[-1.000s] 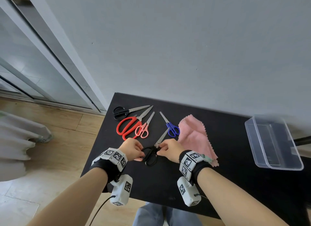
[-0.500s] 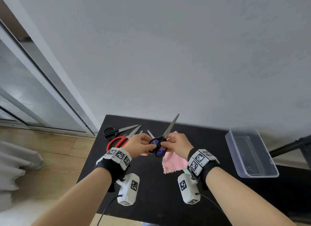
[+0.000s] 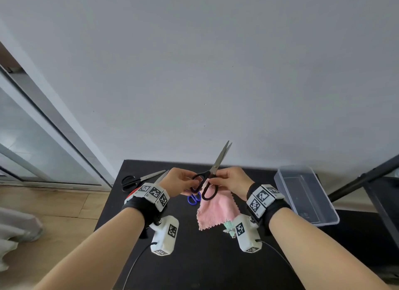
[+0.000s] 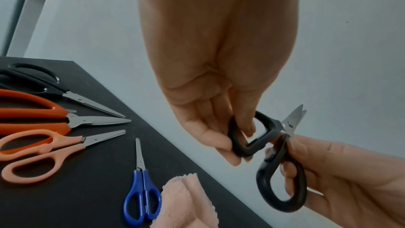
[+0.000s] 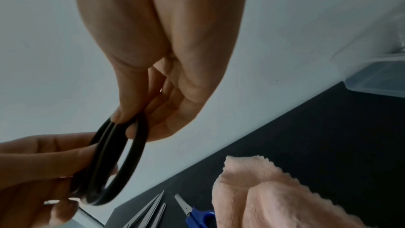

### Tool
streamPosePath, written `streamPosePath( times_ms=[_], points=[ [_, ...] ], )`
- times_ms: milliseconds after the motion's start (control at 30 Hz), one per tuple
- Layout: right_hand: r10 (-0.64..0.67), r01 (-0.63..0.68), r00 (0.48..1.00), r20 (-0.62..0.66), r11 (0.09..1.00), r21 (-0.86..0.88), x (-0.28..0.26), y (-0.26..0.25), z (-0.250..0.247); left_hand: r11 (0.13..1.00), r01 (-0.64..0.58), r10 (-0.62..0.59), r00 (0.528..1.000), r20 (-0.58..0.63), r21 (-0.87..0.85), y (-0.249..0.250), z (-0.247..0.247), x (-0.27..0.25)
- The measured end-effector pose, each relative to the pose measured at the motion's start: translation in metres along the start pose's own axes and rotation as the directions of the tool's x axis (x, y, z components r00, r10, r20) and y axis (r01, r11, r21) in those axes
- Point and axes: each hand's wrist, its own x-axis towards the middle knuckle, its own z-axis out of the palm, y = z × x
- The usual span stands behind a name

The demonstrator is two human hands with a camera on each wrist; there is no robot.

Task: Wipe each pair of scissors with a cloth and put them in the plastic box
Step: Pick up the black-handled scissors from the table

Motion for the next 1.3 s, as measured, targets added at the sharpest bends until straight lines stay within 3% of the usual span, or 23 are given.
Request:
streamPosePath(
  times_ms=[200, 333, 500, 600, 733, 833, 1100, 1300],
  points=[
    [0.041, -0.031, 0.998, 0.045, 0.978, -0.204, 0.000, 0.003, -0.019, 1.000, -0.001, 0.002, 0.999, -0.033, 0.018, 0.011, -0.008, 0.000],
    [0.004, 0.004, 0.999, 0.036, 0.979, -0.205, -0.006, 0.004, -0.026, 0.998, 0.013, -0.010, 0.999, -0.050, 0.056, 0.016, -0.016, -0.001],
    [-0.019, 0.020, 1.000, 0.009, 0.984, -0.175, -0.006, 0.005, -0.028, 0.991, 0.035, -0.058, 0.982, -0.180, -0.127, 0.019, -0.015, 0.004],
    [-0.030, 0.026, 0.999, -0.018, 0.989, -0.149, -0.004, 0.003, -0.028, 0.924, 0.026, -0.117, 0.969, -0.218, -0.381, 0.021, -0.009, 0.002],
    [-0.051, 0.048, 0.998, -0.039, 0.997, -0.059, -0.001, -0.003, -0.025, 0.779, 0.019, -0.170, 0.968, -0.183, -0.627, 0.025, -0.003, 0.004],
    [-0.059, 0.058, 0.997, -0.040, 0.998, -0.017, 0.002, -0.005, -0.021, 0.717, 0.036, -0.178, 0.975, -0.133, -0.696, 0.026, 0.003, 0.007],
    [-0.070, 0.069, 0.997, -0.022, 0.997, -0.030, 0.003, 0.002, -0.015, 0.729, 0.134, -0.190, 0.982, -0.010, -0.672, 0.022, 0.028, 0.015],
    [-0.053, 0.052, 0.998, -0.031, 0.998, -0.023, 0.004, 0.008, -0.011, 0.717, 0.156, -0.205, 0.979, 0.008, -0.680, 0.020, 0.030, 0.019]
  ],
)
